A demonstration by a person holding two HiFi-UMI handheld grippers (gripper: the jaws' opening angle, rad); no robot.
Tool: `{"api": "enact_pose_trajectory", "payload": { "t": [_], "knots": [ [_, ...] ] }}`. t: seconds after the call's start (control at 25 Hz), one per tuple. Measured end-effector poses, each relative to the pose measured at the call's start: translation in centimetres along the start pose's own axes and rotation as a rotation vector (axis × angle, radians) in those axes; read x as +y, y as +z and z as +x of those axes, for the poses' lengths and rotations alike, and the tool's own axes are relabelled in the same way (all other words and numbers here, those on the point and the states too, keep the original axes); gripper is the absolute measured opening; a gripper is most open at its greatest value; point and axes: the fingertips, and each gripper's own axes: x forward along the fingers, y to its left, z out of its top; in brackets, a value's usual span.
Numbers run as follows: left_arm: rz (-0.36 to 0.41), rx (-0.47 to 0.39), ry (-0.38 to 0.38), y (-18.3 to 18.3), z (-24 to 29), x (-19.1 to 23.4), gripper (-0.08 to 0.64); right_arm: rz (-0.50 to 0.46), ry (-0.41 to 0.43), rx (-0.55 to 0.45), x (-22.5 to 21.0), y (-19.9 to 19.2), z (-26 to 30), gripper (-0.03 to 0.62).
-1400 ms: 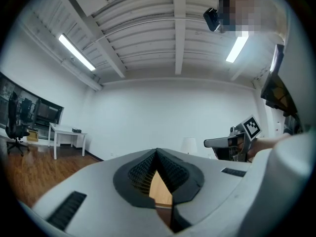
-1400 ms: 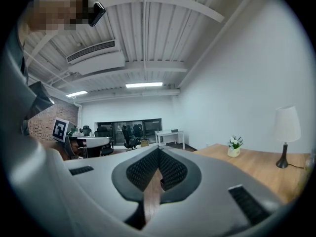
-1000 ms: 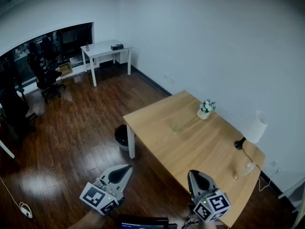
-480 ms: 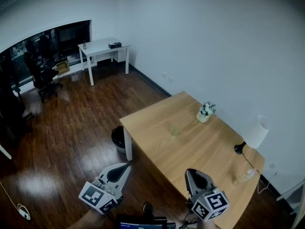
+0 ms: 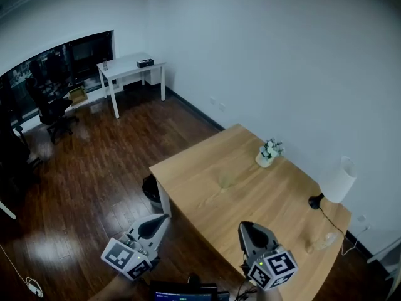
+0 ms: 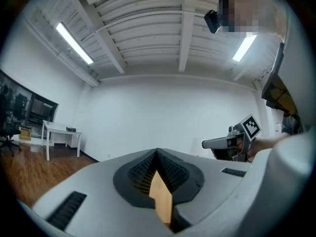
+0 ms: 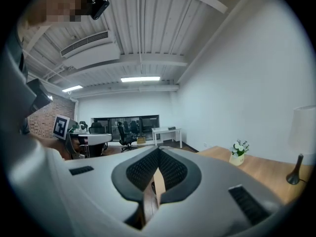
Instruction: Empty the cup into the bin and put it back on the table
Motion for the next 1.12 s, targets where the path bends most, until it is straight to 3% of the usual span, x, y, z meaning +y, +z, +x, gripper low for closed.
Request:
{"api": "enact_pose_trajectory", "payload": {
  "t": [0.24, 0.72, 1.12],
  "knots": [
    [-0.008, 0.022, -0.067, -0.1, 3.7, 0.2, -0.008, 0.011, 0.001, -0.018, -2.4, 0.5, 1.6, 0.0],
    [0.044, 0.037, -0.124, -0.3, 11.4, 2.2, -0.008, 0.026, 0.017, -0.032, -6.2, 0.9, 5.6, 0.0],
    [0.016, 0.046, -0.12, -1.3, 14.3, 4.0, -0.008, 0.035, 0.004, -0.019, -8.1, 0.8, 8.1, 0.0]
  ]
}}
